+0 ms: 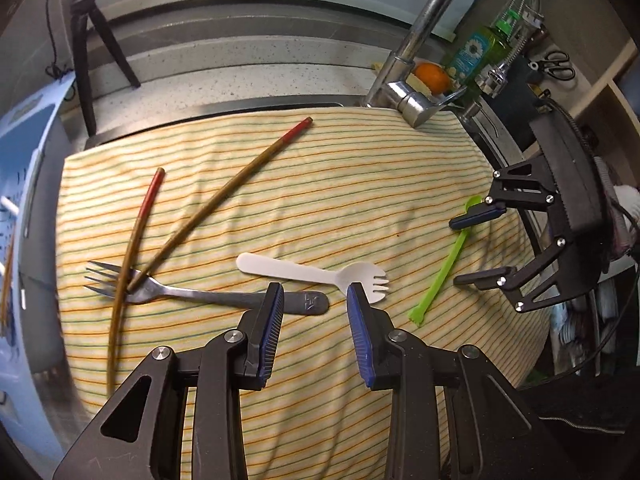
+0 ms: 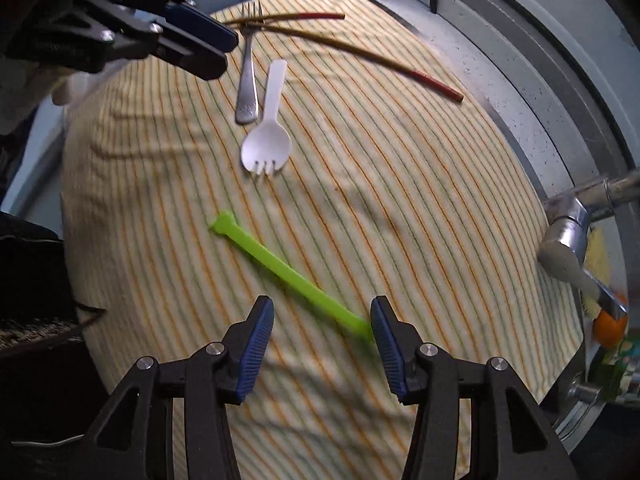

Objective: Organize utensils
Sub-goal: 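Position the right gripper around the green plastic spoon's handle, then grasp the white plastic fork with the left gripper while the right grasps the green spoon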

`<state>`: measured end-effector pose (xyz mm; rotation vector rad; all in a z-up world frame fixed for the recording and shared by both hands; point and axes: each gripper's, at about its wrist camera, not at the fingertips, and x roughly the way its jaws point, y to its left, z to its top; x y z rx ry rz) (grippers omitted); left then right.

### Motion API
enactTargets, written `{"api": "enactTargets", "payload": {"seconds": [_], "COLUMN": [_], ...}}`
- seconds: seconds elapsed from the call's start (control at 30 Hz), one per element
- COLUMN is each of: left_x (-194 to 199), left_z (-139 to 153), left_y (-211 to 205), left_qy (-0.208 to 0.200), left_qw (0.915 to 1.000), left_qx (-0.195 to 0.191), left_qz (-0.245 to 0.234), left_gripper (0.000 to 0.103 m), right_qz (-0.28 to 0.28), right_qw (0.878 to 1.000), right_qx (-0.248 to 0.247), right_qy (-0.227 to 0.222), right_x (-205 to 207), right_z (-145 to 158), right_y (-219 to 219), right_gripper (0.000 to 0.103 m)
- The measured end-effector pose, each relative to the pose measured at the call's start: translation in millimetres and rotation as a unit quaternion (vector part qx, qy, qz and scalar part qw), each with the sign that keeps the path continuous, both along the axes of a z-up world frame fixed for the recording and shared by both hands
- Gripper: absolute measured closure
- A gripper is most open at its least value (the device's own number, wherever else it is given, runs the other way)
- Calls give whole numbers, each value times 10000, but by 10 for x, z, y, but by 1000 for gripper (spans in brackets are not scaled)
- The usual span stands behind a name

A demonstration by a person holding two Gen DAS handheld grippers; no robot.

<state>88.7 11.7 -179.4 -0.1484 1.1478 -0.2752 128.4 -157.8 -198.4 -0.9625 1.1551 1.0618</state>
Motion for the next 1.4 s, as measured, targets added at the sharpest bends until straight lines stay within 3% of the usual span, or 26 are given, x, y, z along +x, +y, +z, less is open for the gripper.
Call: {"api": "enactTargets", "payload": {"seconds": [0.17, 0.27, 0.33, 0.47, 0.5, 0.63, 0.73, 0.8, 0.9, 1.13, 1.23, 1.4], "left_x": [71, 143, 192, 228, 236, 270, 285, 277, 281, 399, 483, 672], "left_z": [-59, -93, -117, -166, -187, -240, -256, -252, -274, -334, -366, -352], "left_y": [14, 34, 46, 78, 80, 88, 106, 116, 130, 106, 38, -132], "left_qy": [152, 256, 338, 474, 535, 660, 712, 720, 787, 935, 948, 855], "left_qw": [9998, 9995, 9993, 9987, 9984, 9977, 9972, 9972, 9967, 9954, 9954, 9963], "left_qx": [-136, -163, -159, -164, -168, -69, -83, -45, -32, -43, -36, -115], "left_qz": [60, 76, 98, 125, 116, 155, 217, 215, 178, 227, 163, -34], "left_gripper": [72, 72, 72, 72, 72, 72, 72, 72, 72, 72, 71, 71], "right_qz": [-791, -1527, -2144, -3346, -3498, -4399, -4681, -4643, -4238, -3422, -3304, -3430], "right_qw": [9963, 9861, 9720, 9288, 9217, 8697, 8483, 8496, 8771, 9275, 9338, 9275], "right_qx": [223, 449, 657, 1047, 1113, 1498, 1697, 1740, 1622, 1213, 1122, 1128], "right_qy": [263, 471, 707, 1202, 1255, 1663, 1800, 1797, 1573, 895, 796, 969], "right_x": [252, 431, 574, 824, 844, 950, 893, 868, 785, 643, 644, 702], "right_z": [-40, -35, -27, -47, -55, -67, -121, -142, -71, 40, 32, -20], "right_y": [-21, -80, -152, -347, -378, -559, -651, -698, -675, -590, -552, -590], "right_gripper": [57, 65, 69, 80, 82, 84, 84, 84, 81, 81, 81, 81]}}
